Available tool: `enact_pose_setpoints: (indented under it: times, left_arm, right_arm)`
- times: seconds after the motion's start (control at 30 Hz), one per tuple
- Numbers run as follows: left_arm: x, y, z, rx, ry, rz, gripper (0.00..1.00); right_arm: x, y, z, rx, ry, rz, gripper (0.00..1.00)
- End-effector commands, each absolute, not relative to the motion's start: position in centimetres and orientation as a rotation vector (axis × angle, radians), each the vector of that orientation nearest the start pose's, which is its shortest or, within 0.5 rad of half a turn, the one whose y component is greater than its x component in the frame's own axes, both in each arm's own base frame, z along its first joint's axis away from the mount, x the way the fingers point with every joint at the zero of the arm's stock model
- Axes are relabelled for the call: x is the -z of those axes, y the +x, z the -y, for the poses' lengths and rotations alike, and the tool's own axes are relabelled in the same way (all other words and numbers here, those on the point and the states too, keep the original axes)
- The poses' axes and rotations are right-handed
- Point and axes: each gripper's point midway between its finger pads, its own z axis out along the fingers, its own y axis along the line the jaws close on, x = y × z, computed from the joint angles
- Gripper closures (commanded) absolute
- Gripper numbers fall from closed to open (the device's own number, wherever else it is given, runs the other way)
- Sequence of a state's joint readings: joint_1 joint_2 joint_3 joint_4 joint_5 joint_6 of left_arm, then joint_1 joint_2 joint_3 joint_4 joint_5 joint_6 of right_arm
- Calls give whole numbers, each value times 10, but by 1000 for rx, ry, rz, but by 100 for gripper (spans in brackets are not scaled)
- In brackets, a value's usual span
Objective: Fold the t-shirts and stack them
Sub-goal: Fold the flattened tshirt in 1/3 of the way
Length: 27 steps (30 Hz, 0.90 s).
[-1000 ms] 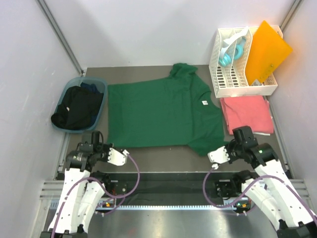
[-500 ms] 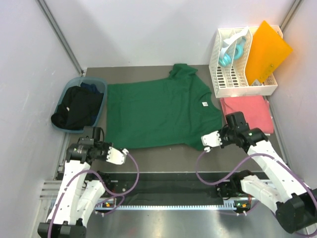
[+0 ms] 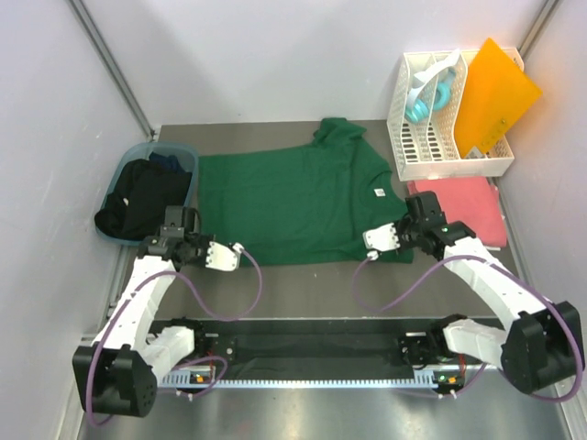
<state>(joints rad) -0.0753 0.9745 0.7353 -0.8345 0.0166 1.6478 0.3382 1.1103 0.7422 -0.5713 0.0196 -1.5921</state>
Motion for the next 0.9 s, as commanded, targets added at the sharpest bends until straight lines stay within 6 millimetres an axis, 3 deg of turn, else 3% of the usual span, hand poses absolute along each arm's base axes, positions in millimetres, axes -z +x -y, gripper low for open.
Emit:
enact_pose_setpoints:
  times: [0.0,0.37,0.87]
  left_arm:
    - [-126,278,-20,764,-2642,2281,100]
    - [-107,301,-31,817,-2540,2304,100]
    - [-92,322,-38,855,-2447,2351,100]
  right_arm:
    - [-154,338,-61,668,-1981,-1450,100]
    - [-155,379,-58,765,-1890,-1495,100]
    - [-161,418,-69,796,-1821,-1489,100]
